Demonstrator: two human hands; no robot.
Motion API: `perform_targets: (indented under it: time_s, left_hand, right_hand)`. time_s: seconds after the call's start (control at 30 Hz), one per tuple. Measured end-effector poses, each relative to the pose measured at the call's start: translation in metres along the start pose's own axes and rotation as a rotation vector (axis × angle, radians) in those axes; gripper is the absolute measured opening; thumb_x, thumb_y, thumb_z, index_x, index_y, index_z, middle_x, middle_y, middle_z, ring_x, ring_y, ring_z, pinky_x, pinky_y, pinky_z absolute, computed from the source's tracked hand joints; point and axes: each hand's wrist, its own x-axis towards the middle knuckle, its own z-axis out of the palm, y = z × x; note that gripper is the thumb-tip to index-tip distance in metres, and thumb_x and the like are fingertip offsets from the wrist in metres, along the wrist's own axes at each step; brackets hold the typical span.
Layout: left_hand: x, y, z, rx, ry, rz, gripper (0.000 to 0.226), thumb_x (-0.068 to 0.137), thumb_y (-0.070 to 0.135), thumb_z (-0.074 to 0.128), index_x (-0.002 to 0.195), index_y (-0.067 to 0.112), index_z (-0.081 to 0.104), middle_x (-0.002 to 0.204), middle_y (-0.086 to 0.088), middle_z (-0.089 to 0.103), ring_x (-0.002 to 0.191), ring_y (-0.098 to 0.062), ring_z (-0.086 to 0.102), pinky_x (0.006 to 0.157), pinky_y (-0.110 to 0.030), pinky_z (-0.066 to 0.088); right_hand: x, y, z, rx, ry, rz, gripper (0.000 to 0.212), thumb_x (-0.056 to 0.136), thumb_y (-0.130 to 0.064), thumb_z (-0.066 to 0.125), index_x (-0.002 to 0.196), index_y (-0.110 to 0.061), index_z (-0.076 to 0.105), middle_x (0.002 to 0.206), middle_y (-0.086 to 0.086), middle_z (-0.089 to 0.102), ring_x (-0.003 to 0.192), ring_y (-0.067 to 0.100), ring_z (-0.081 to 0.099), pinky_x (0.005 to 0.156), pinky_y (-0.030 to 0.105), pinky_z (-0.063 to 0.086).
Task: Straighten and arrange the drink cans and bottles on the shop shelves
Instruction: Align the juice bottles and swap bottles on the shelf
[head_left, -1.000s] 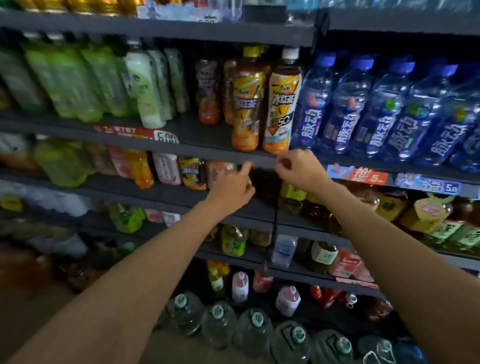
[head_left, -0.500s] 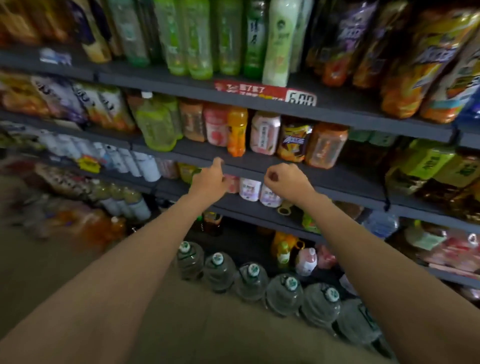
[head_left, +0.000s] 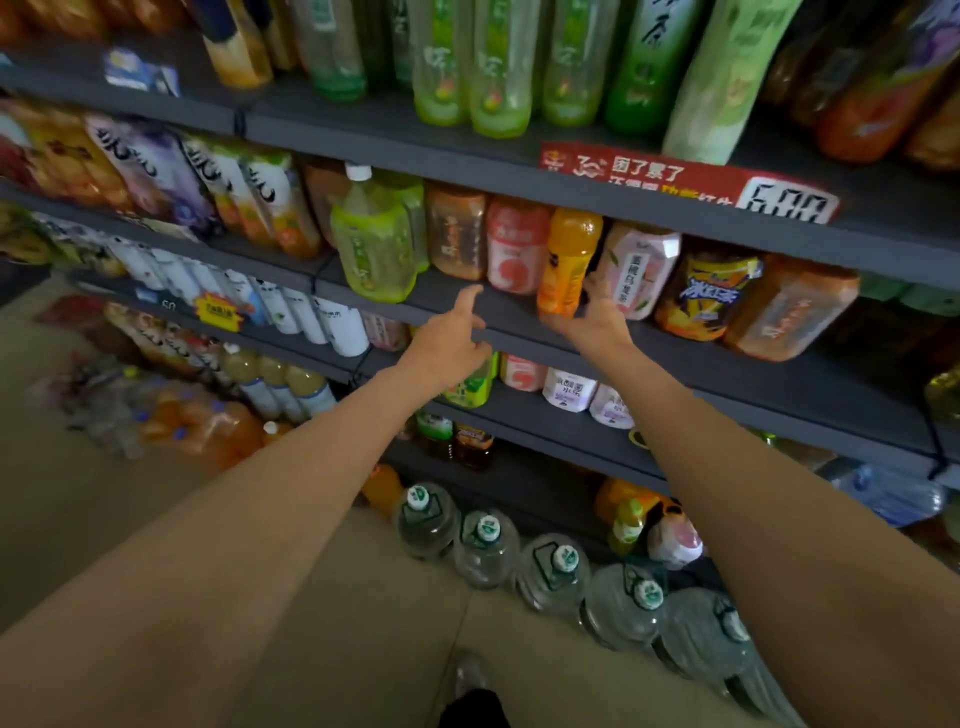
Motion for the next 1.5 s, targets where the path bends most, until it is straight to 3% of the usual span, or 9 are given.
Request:
perform_targets:
  time_s: [0.17,0.37,0.6,0.77,0.87,0.97,1.2,1.37,1.5]
  left_hand:
    - [0.054,-0.012,-0.005,-0.052,-0.048,-0.015,0.075,0.093,0.018,0.052,0.149,0.021,0.001,0.136,0.003,0.049,0.088,-0.015,0.059,0.064,-0.024,0.044]
    - [0.094,-0.03,-0.011,-0.033,-0.076,-0.034,0.073,0.094,0.02,0.051,0.149,0.018,0.003,0.138,0.002,0.047,0.106,-0.02,0.059,0.074,-0.03,0.049]
    - [0.102,-0.048,-0.013,-0.087,-0.131,0.015,0.077,0.089,0.018,0.058,0.148,0.019,0.009,0.137,-0.003,0.046,0.1,-0.022,0.059,0.084,-0.034,0.047]
    - [0.089,-0.056,-0.033,-0.288,-0.268,0.053,0.088,0.079,0.023,0.072,0.146,0.025,0.015,0.143,-0.003,0.038,0.118,-0.024,0.052,0.1,-0.038,0.043]
    - [0.072,-0.07,-0.063,-0.285,-0.316,0.09,0.09,0.076,0.027,0.075,0.146,0.026,0.018,0.146,0.0,0.034,0.129,-0.023,0.042,0.108,-0.035,0.033]
    - [0.046,-0.096,-0.105,-0.294,-0.249,0.13,0.082,0.079,0.023,0.073,0.144,0.019,0.023,0.142,-0.002,0.037,0.133,-0.018,0.035,0.098,-0.02,0.028]
    - [-0.011,-0.16,-0.24,-0.408,-0.099,0.174,0.072,0.081,0.016,0.07,0.14,0.01,0.029,0.128,0.002,0.045,0.121,-0.012,0.043,0.092,-0.017,0.037]
    - [-0.021,-0.209,-0.324,-0.536,-0.069,0.126,0.094,0.064,0.035,0.081,0.142,0.019,0.031,0.14,-0.002,0.044,0.124,-0.02,0.047,0.102,-0.042,0.044]
    - [-0.008,-0.24,-0.356,-0.434,-0.006,0.106,0.078,0.074,0.028,0.077,0.138,0.019,0.036,0.132,0.002,0.047,0.121,-0.017,0.047,0.095,-0.033,0.047]
  right_hand:
    - [0.068,-0.006,0.011,0.192,0.155,0.162,0.09,0.076,-0.027,0.074,0.145,-0.01,0.019,0.139,0.01,0.044,0.126,0.028,0.045,0.102,0.037,0.041]
    - [0.113,-0.009,0.031,0.288,0.248,0.268,0.086,0.076,-0.031,0.075,0.142,-0.011,0.023,0.14,0.011,0.043,0.128,0.029,0.044,0.103,0.036,0.039]
    - [0.09,-0.002,0.052,0.162,0.415,0.249,0.086,0.067,-0.031,0.079,0.137,-0.01,0.035,0.136,0.01,0.047,0.125,0.032,0.042,0.101,0.046,0.041]
    - [0.044,-0.017,0.09,0.058,0.326,0.083,0.076,0.064,-0.025,0.082,0.128,-0.005,0.045,0.123,0.015,0.055,0.115,0.033,0.051,0.1,0.047,0.039]
    - [0.017,-0.049,0.118,0.021,0.296,-0.001,0.068,0.069,-0.017,0.078,0.128,-0.006,0.046,0.121,0.016,0.055,0.114,0.034,0.05,0.101,0.048,0.037]
    - [-0.008,-0.097,0.149,-0.027,0.296,-0.078,0.075,0.07,-0.021,0.076,0.135,-0.009,0.041,0.129,0.015,0.051,0.117,0.036,0.045,0.099,0.048,0.038]
    - [-0.037,-0.237,0.211,0.049,0.305,-0.262,0.066,0.069,-0.027,0.077,0.125,-0.004,0.049,0.123,0.019,0.054,0.116,0.036,0.048,0.094,0.042,0.039]
    - [-0.037,-0.329,0.253,0.216,0.229,-0.353,0.054,0.066,-0.04,0.081,0.107,-0.014,0.056,0.107,0.007,0.063,0.101,0.022,0.058,0.084,0.035,0.046]
    - [-0.02,-0.377,0.28,0.255,0.179,-0.429,0.043,0.067,-0.044,0.079,0.097,-0.023,0.057,0.099,0.001,0.064,0.096,0.017,0.059,0.081,0.03,0.046]
